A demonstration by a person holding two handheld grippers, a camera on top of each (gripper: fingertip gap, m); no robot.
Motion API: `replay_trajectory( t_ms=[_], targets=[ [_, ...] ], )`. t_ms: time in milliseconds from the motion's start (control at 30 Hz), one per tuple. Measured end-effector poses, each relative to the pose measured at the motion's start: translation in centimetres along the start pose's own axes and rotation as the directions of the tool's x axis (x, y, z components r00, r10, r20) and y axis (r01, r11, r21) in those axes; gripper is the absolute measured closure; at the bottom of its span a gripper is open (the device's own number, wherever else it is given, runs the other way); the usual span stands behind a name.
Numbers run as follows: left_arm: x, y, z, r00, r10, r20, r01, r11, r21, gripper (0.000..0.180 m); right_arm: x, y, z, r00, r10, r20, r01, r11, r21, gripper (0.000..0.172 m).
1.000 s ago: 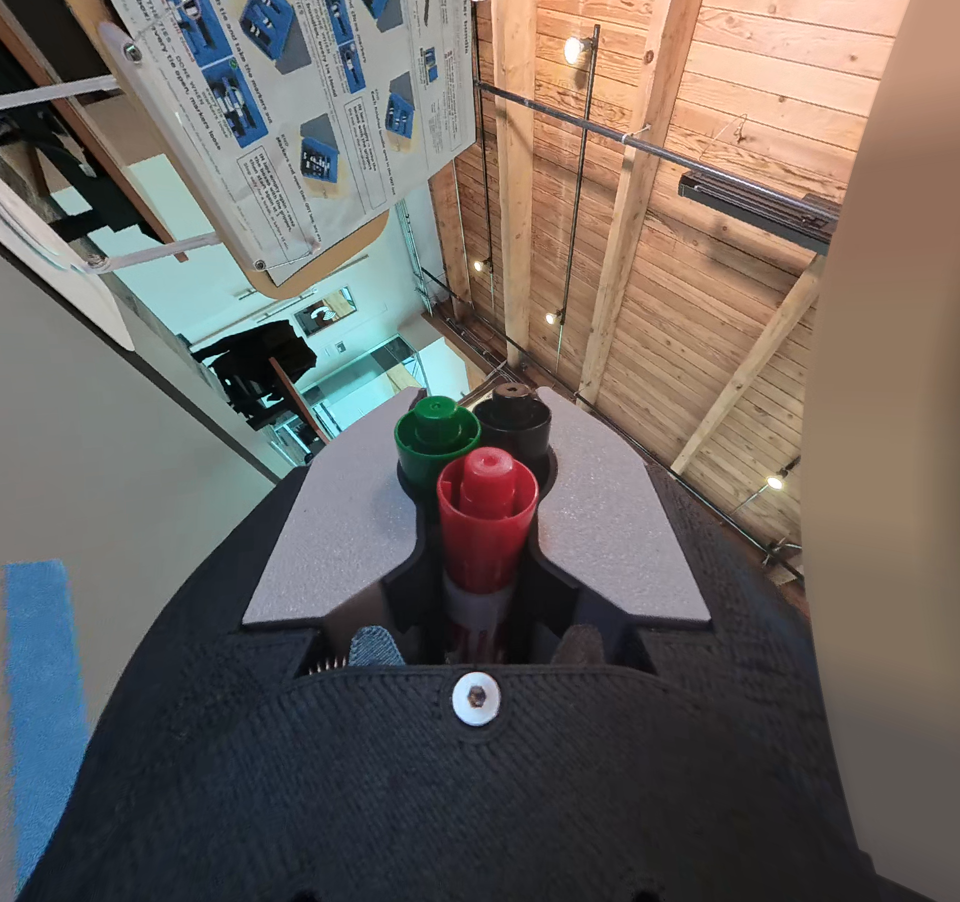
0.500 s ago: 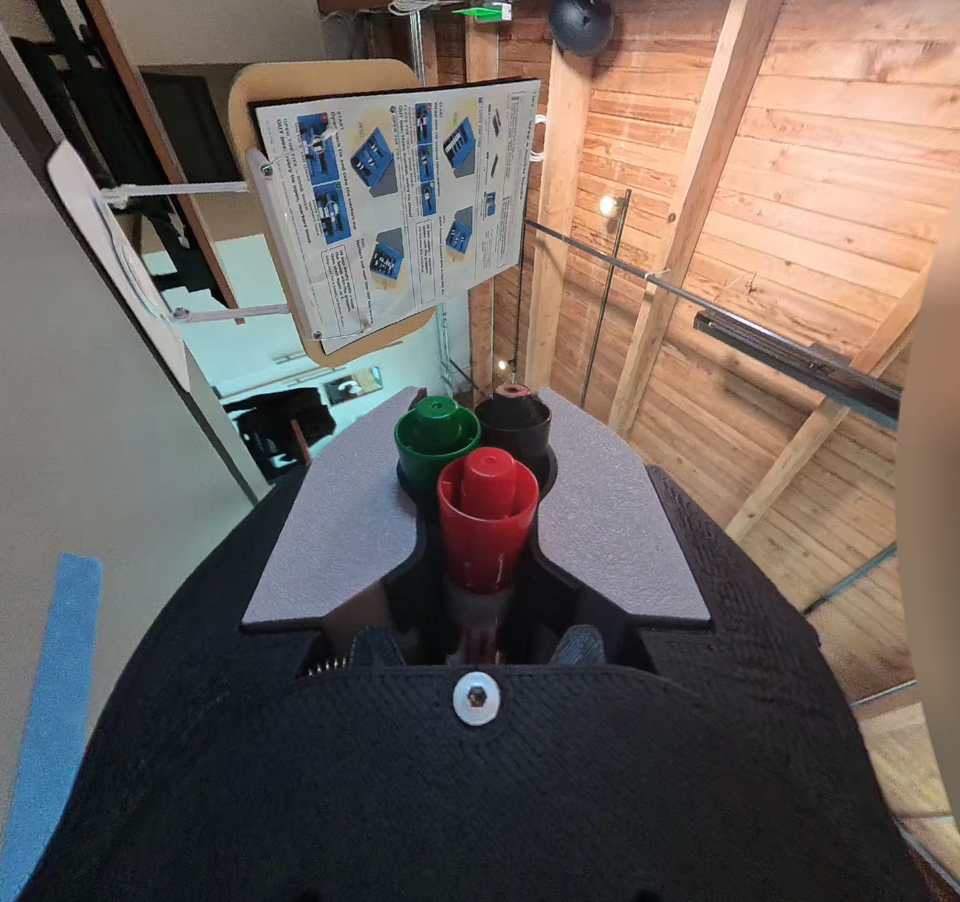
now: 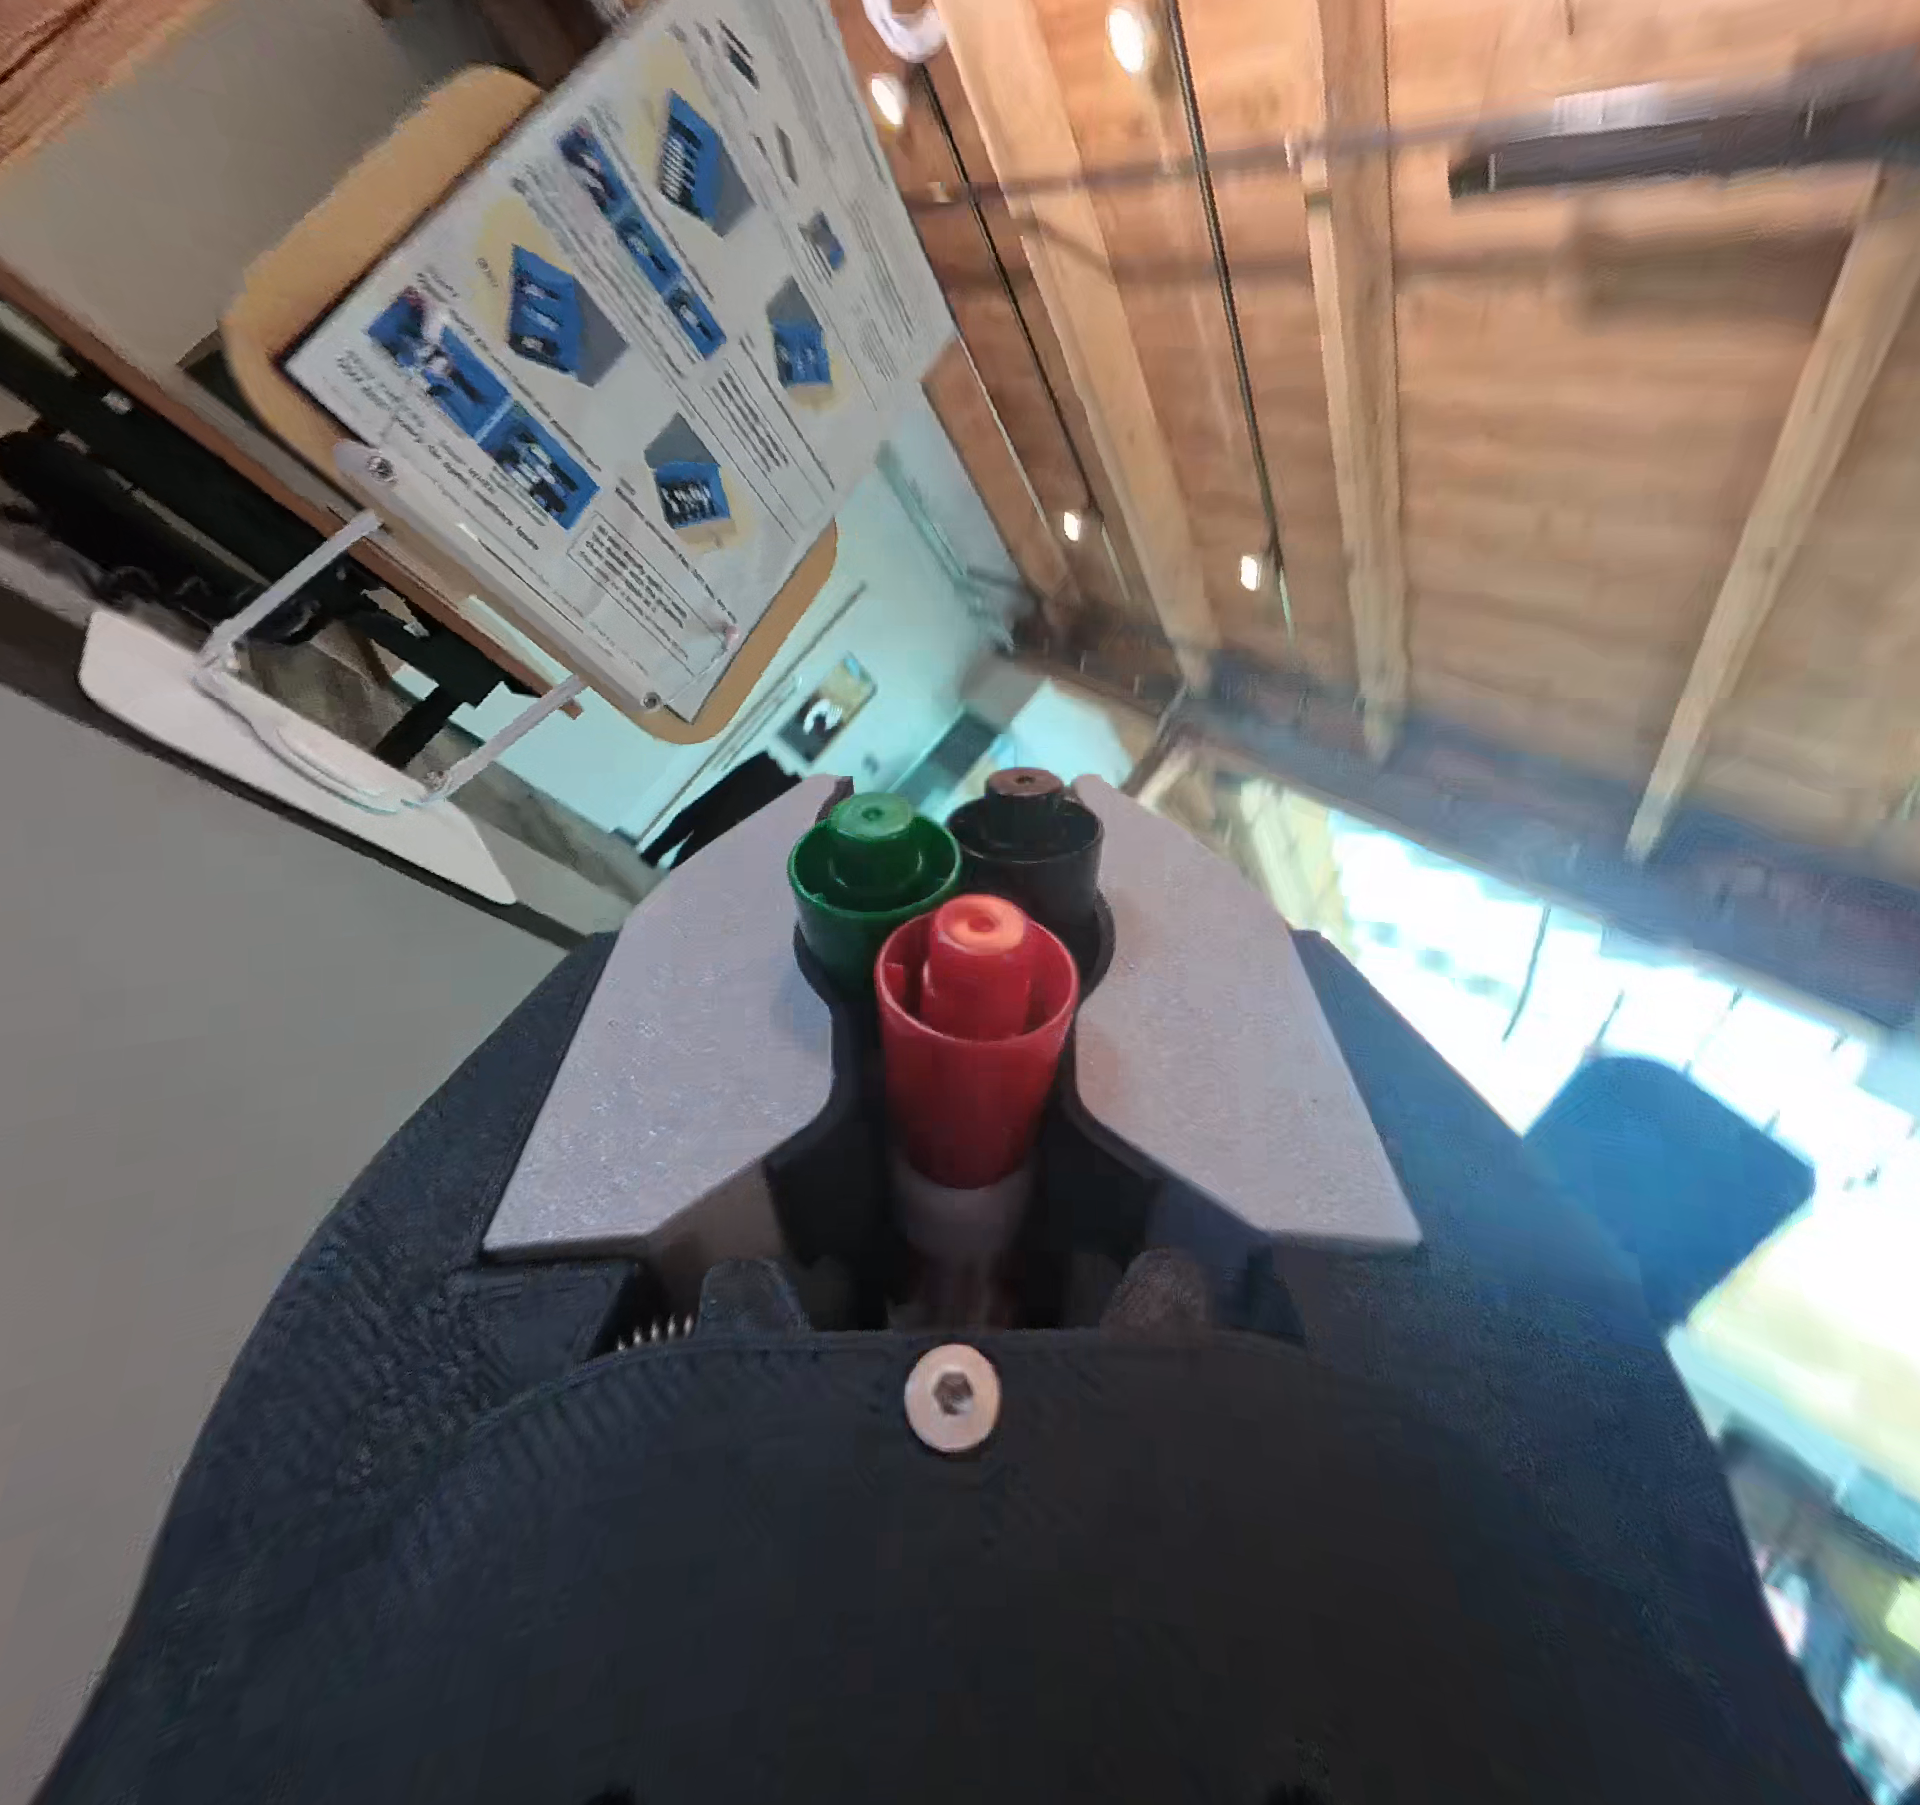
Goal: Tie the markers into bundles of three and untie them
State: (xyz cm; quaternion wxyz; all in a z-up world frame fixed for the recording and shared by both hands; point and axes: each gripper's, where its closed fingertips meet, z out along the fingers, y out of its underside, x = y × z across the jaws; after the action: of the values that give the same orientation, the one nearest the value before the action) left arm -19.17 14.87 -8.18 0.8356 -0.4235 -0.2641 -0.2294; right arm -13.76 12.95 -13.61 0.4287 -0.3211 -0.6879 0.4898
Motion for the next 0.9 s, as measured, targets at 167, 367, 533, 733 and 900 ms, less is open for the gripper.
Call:
replay_trajectory(
  t_ms=[167, 367, 533, 733, 900],
  targets=[
    [1.1, 3.7, 0.2, 0.874, 0.439, -0.209, -0.483, 0.832, -0.272, 0.142, 2.3, -1.9, -3.6, 0.967, 0.238, 0.092, -0.252, 0.951, 0.18, 0.115],
    [1.6, 8.7, 0.0, 0.726, 0.538, -0.428, -0.685, 0.621, -0.382, 0.142, 3.0, -3.1, -5.1, 0.967, 0.219, 0.13, -0.24, 0.953, 0.183, 0.12],
    [1.4, 11.9, 0.2, 0.709, 0.473, -0.523, -0.698, 0.576, -0.426, 0.142, 2.2, -0.5, -3.9, 0.979, 0.156, 0.134, -0.161, 0.987, 0.026, 0.124],
    [0.4, 13.7, 0.1, 0.79, 0.28, -0.545, -0.58, 0.629, -0.517, 0.142, 3.3, 1.4, -3.2, 0.963, 0.233, 0.135, -0.231, 0.972, -0.032, 0.152],
    [-0.3, 13.7, 0.5, 0.795, 0.21, -0.569, -0.556, 0.627, -0.545, 0.141, 3.9, 2.5, -2.4, 0.94, 0.297, 0.167, -0.287, 0.954, -0.084, 0.162]
  ],
)
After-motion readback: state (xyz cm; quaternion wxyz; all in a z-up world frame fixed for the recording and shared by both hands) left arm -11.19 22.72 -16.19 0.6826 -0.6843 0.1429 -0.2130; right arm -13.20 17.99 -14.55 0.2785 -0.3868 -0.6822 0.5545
